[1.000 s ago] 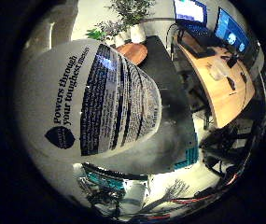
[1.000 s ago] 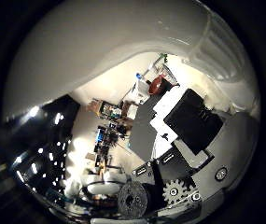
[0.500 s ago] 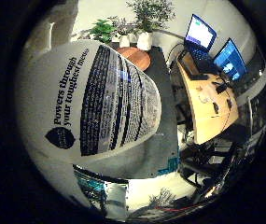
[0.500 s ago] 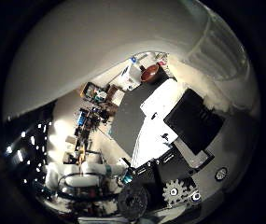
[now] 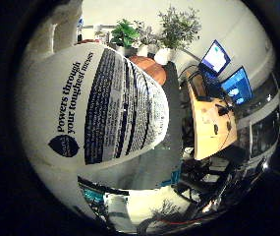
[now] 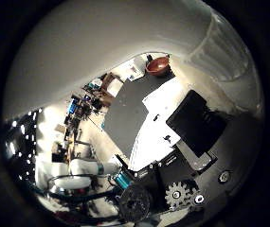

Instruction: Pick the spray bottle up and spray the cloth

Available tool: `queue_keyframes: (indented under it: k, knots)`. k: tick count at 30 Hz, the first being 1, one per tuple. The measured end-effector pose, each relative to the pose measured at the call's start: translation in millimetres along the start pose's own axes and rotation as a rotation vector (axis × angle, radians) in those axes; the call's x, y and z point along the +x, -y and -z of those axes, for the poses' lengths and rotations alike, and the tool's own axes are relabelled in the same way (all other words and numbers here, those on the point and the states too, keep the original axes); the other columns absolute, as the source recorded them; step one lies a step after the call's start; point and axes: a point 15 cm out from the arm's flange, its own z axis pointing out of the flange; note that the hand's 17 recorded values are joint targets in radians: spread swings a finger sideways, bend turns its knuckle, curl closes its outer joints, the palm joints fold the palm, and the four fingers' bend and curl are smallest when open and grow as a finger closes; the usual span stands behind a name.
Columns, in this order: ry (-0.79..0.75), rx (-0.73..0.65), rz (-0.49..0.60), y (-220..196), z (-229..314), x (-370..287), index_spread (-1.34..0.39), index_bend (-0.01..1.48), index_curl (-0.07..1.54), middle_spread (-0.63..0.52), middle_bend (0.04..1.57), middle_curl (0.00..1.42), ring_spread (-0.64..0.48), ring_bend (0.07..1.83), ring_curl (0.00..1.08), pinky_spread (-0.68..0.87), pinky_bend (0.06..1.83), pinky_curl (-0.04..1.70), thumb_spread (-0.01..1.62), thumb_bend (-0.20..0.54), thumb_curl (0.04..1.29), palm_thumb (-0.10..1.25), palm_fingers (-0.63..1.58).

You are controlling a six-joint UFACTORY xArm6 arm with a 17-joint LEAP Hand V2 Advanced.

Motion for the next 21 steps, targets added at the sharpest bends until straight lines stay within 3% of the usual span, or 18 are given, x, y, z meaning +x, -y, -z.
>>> queue_keyframes:
  k: [3, 10, 21]
  knots:
    - [-0.002, -0.012, 0.015, -1, -13, -8, -0.29, 1.05, 0.96, -0.26, 1.12, 1.13, -0.27, 1.31, 0.91, -0.2, 1.06, 1.44, 1.18, -0.011, 0.56, 1.02, 1.06]
    - [-0.014, -0.118, 0.038, -54, -79, -21, -0.29, 1.05, 0.96, -0.26, 1.12, 1.13, -0.27, 1.31, 0.91, -0.2, 1.06, 1.44, 1.18, -0.011, 0.56, 1.02, 1.06]
    - [-0.02, -0.105, 0.039, -76, -95, -23, -0.29, 1.05, 0.96, -0.26, 1.12, 1.13, -0.27, 1.31, 0.91, -0.2, 1.06, 1.44, 1.18, -0.011, 0.56, 1.02, 1.06]
